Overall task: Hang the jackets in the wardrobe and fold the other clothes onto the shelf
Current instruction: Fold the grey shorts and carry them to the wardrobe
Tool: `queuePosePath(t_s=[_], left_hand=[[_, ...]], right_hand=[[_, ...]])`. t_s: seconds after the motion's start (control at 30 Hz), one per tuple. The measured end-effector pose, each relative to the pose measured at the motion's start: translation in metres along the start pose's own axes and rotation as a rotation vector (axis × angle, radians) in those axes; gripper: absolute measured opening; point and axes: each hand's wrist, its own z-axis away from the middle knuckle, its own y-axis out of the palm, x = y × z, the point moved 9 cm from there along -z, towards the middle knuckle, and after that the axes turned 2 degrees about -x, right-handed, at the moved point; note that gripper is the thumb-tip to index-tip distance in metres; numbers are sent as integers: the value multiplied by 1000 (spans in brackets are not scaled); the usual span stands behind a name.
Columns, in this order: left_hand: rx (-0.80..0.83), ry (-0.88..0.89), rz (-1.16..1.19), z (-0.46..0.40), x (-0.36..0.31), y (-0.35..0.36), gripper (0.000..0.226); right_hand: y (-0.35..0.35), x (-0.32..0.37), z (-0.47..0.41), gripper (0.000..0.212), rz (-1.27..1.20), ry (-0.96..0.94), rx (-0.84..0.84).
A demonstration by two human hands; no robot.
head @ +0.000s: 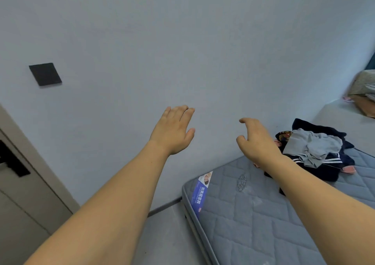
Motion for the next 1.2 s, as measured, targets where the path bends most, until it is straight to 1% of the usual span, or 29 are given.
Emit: queuePosePath(t_s=[0.13,0.3,0.37,0.43,0.53,0.6,0.7,0.87,1.0,1.1,1.2], left_hand=[[26,13,70,-64,36,65,59],[117,112,119,-144,71,162,59],[152,137,136,-180,78,197,59],[168,130,207,-218,74,225,57],[205,229,271,-264,35,262,58],[219,314,279,-287,5,285,58],[254,384,284,-318,-25,321,58],[282,439,304,-379,-50,385,57],[339,458,348,-426,-74,450,57],[387,481,390,-451,-109,507,57],[427,512,455,-464,-160,563,56]], right_hand=[[44,-24,-67,53,12,53,-14],[109,-53,-149,53,68,132,26],[119,-70,-176,53,105,151,24],[118,-98,-194,53,128,201,1],[107,-155,-210,53,157,306,-41],[100,-197,-217,53,171,383,-69],[98,-249,-231,53,162,485,-93],[110,-321,-262,53,152,600,-132],[124,-381,-286,53,143,671,-182],[137,-440,-293,53,157,738,-213],[150,-507,-286,53,160,806,-216]])
